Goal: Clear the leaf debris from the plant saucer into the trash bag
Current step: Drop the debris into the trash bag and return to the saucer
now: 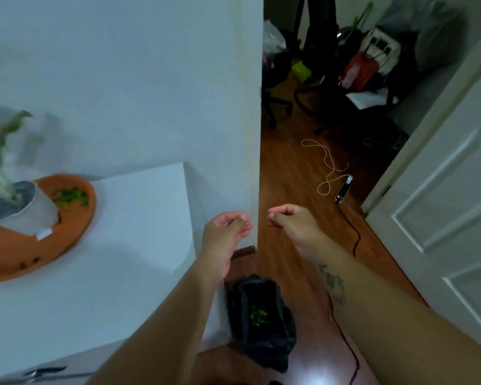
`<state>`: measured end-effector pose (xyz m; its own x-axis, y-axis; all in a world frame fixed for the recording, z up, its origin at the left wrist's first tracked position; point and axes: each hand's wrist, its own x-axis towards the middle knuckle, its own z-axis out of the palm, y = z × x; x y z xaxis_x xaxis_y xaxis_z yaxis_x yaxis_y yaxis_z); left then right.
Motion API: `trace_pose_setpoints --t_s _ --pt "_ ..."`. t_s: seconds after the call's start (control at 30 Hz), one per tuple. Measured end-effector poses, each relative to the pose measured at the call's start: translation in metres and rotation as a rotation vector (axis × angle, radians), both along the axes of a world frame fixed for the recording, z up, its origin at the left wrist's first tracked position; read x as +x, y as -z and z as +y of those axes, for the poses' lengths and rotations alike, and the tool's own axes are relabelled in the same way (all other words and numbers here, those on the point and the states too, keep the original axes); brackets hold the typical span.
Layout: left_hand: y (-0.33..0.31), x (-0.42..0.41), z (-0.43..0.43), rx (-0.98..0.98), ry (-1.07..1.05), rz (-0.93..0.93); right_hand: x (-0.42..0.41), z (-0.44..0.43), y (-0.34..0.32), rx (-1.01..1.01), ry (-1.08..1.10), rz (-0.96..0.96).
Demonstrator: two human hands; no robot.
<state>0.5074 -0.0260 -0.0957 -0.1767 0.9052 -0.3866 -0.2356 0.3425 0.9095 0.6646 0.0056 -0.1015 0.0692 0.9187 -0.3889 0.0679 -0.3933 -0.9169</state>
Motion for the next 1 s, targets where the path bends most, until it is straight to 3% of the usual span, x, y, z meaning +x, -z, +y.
trace_pose_setpoints --t_s 0.33,0.53,0.67,0.83,1.0 --pt "-0.055 -0.184 -0.044 0.053 -0.262 0.192 -0.176 0.005 -0.045 0.091 -0.317 0.055" --pt "-0.063 -0.307 -0.073 -0.019 -0.408 0.342 -0.301 -0.011 -0.056 0.201 -0.527 -0.017" --pt "-0.059 -0.379 -0.087 -0.119 -0.527 0.501 -0.368 -0.019 -0.047 0.386 -0.597 -0.231" --pt "-0.040 -0.451 -0.094 -0.250 -0.612 0.808 -0.434 -0.032 -0.031 0.648 -0.927 -0.481" --pt "-0.019 -0.482 -0.088 -0.377 -0.511 0.739 -0.470 -0.046 -0.020 0.810 -1.254 -0.730"
